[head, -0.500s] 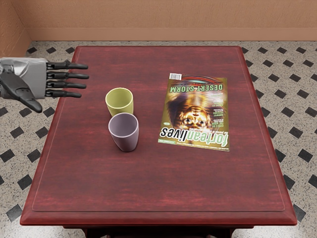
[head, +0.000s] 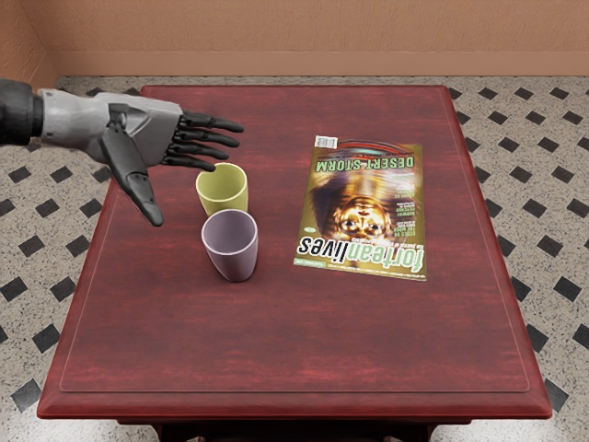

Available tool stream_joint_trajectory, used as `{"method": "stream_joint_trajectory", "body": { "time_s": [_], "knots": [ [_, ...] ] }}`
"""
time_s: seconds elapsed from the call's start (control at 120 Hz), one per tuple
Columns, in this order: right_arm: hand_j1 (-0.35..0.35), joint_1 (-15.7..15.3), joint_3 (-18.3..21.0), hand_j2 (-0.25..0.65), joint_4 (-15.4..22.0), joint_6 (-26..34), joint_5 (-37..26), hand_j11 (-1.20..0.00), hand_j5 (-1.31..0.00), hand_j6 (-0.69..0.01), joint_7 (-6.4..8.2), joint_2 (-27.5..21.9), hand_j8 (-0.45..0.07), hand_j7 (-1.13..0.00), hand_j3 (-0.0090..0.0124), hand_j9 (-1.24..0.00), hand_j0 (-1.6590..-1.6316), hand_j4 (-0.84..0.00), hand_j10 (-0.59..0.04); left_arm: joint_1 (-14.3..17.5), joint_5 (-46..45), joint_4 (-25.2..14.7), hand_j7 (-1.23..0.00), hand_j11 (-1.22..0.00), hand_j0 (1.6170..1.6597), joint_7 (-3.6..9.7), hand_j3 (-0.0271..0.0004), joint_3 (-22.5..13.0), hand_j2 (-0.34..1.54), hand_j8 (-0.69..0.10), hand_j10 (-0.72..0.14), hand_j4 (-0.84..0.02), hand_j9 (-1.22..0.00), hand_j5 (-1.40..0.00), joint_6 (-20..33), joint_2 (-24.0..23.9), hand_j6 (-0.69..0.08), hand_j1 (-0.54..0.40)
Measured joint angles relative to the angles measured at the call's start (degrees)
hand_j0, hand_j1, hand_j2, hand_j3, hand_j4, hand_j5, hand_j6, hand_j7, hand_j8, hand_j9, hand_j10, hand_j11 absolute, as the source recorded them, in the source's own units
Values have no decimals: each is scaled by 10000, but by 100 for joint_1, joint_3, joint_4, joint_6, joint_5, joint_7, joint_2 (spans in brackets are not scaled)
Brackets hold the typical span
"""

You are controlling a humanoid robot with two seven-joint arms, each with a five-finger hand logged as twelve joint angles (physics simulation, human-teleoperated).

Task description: Pick up cup and place in cup with left hand

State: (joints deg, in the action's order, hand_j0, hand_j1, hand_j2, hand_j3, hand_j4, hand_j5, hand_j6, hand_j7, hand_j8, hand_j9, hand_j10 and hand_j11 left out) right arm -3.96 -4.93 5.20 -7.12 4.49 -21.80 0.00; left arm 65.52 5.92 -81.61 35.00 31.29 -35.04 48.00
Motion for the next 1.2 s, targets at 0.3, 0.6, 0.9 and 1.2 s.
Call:
{"method": "stream_joint_trajectory", "body": {
  "time_s": [0.3,0.6,0.9,1.2],
  "knots": [
    [-3491,36,3,1,7,0,-3,0,-1,-7,-18,0,-5,0,0,-1,-16581,-4,-3,479,3422,784,-289,-288,16581,0,0,-10,45,-239,-233,-237,-288,-290,372,-997,-241,3228],
    [-3491,49,1,1,7,0,-4,0,-1,-6,-34,0,-5,0,0,-1,-16581,-4,-3,480,4373,1252,-678,-676,16581,0,0,-220,111,-547,-538,-543,-677,-679,744,-1764,-550,2874],
    [-3491,51,0,1,7,0,-1,0,-1,-6,-35,0,-5,0,0,-1,-16581,-4,-3,472,4727,1294,-778,-777,16581,0,0,-511,128,-628,-617,-623,-777,-780,950,-2031,-632,2781],
    [-3491,51,6,1,8,0,-2,0,-1,-6,-35,0,-5,0,0,-1,-16581,-4,-3,475,5227,1330,-897,-896,16581,0,0,-797,148,-720,-709,-714,-896,-899,984,-2347,-723,2672]
  ]
}}
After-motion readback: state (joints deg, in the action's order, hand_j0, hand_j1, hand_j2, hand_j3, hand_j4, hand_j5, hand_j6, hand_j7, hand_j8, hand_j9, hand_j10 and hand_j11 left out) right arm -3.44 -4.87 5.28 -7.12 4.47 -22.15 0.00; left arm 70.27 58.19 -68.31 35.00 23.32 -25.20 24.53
